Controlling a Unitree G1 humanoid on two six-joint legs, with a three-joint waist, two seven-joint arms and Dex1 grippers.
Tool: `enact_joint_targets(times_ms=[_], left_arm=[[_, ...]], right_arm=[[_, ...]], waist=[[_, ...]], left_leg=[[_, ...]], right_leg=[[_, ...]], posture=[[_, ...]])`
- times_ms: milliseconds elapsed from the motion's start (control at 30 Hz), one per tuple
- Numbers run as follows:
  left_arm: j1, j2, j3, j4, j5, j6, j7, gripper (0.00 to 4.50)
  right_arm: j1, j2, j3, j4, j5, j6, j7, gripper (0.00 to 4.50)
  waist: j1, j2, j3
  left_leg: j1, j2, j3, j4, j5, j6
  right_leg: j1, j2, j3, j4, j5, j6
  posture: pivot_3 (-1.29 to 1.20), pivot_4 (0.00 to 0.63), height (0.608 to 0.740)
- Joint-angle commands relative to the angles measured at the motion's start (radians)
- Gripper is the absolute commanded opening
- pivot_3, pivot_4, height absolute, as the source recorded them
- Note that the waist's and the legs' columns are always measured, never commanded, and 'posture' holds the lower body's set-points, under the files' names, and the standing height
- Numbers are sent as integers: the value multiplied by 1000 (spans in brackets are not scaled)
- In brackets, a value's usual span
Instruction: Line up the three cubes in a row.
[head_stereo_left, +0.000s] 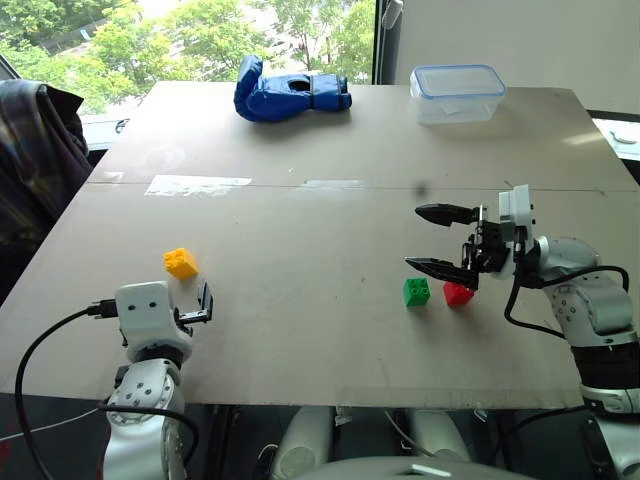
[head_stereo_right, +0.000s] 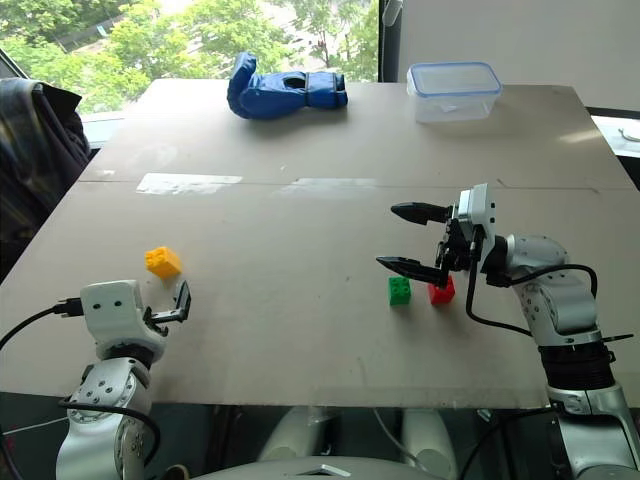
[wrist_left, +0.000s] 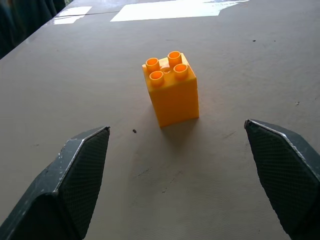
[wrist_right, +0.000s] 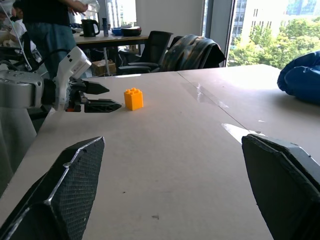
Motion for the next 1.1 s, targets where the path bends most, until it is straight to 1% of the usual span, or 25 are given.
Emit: enact_joint_targets(times_ms=[33, 200, 267, 400, 433, 467, 500, 633, 667, 700, 833, 900, 1000, 1100], left_arm=[[-47, 31, -3, 68, 9, -67, -1, 4447], [-135, 60, -2, 192, 11, -112, 14, 4447], [-164, 55, -11, 240, 8, -127, 22, 4447], [-191, 33, -8, 276, -8, -137, 45, 4447], [-197, 30, -4, 284, -4, -137, 57, 4061], [-200, 31, -3, 291, 0, -139, 64, 3938], [-201, 32, -4, 297, 4, -142, 70, 3697], [-208, 36, -1, 325, 0, -147, 83, 1844], [-207, 37, 2, 328, -2, -144, 87, 1435], [-206, 35, 5, 328, -7, -141, 89, 1229], [-215, 41, -6, 334, -31, -165, 61, 1264], [-233, 58, -28, 340, -62, -186, 0, 1264], [-272, 122, -103, 360, -125, -232, -197, 1264], [-318, 193, -176, 379, -195, -267, -413, 1264]], right_arm=[[-6, -11, -19, -8, -4, -30, 14, 4500], [-1, -17, -26, -7, -9, -37, 17, 4500], [0, -17, -30, -9, -11, -40, 14, 4500], [1, -21, -39, -8, -16, -50, 10, 4500], [2, -22, -41, -9, -16, -50, 9, 4500], [5, -24, -43, -11, -15, -52, 8, 4500], [6, -25, -43, -13, -14, -53, 8, 4500], [9, -27, -42, -12, -18, -60, 5, 4500], [9, -28, -43, -13, -18, -61, 4, 4500], [10, -29, -45, -14, -17, -62, 4, 4500], [10, -33, -46, -10, -19, -67, 2, 4500], [13, -36, -49, -8, -23, -71, -1, 4500], [22, -47, -61, -2, -19, -75, -5, 4500], [38, -60, -75, -1, -3, -70, 7, 4500]], waist=[[-1, 0, 0], [-2, 0, 0], [-2, 0, 0], [-2, 0, 0], [-2, 0, 0], [-2, 0, 0], [-2, 0, 0], [-2, 0, 0], [-2, 0, 0], [-2, 0, 0], [-2, 0, 0], [-2, 0, 0], [2, 0, 0], [1, 0, 0]], left_leg=[[0, 0, 0, 0, 0, 0], [0, 0, 0, 0, 0, 0], [0, 0, 0, 0, 0, 0], [0, 0, 1, 0, 0, 0], [-1, 0, 0, 0, 0, 0], [-1, 0, 0, 0, 0, 0], [-1, 0, 0, -1, 0, 0], [-1, 0, 1, -1, 0, 0], [-1, 0, 0, -1, 0, 0], [-1, 0, 0, -1, 0, 0], [0, 0, 0, -1, 0, 0], [-1, 0, 0, -1, 0, 0], [-1, 0, 0, -1, 0, 0], [-2, -1, -1, -1, 2, -4]], right_leg=[[0, 0, 0, 0, 0, 0], [0, 0, 0, 0, 0, 0], [0, 0, 0, 0, 0, 0], [-1, 0, 1, 0, 0, 0], [-1, -1, 0, 0, 0, 0], [-1, -1, 0, 0, 0, 0], [-1, -1, 0, 0, 0, 0], [-1, -1, 1, 0, 0, 0], [-1, -1, 1, 0, 0, 0], [-1, -1, 1, 0, 0, 0], [-1, -1, 1, 0, 0, 0], [-1, -1, 1, 0, 0, 0], [-1, -1, -1, 0, 0, 0], [-1, -1, -1, -1, 0, 0]], posture=[[0, 150, 740], [0, 150, 740], [0, 150, 740], [0, 150, 740], [0, 150, 740], [0, 150, 740], [0, 150, 740], [0, 150, 740], [0, 150, 740], [0, 150, 740], [0, 150, 740], [0, 150, 740], [0, 150, 740], [0, 150, 740]])
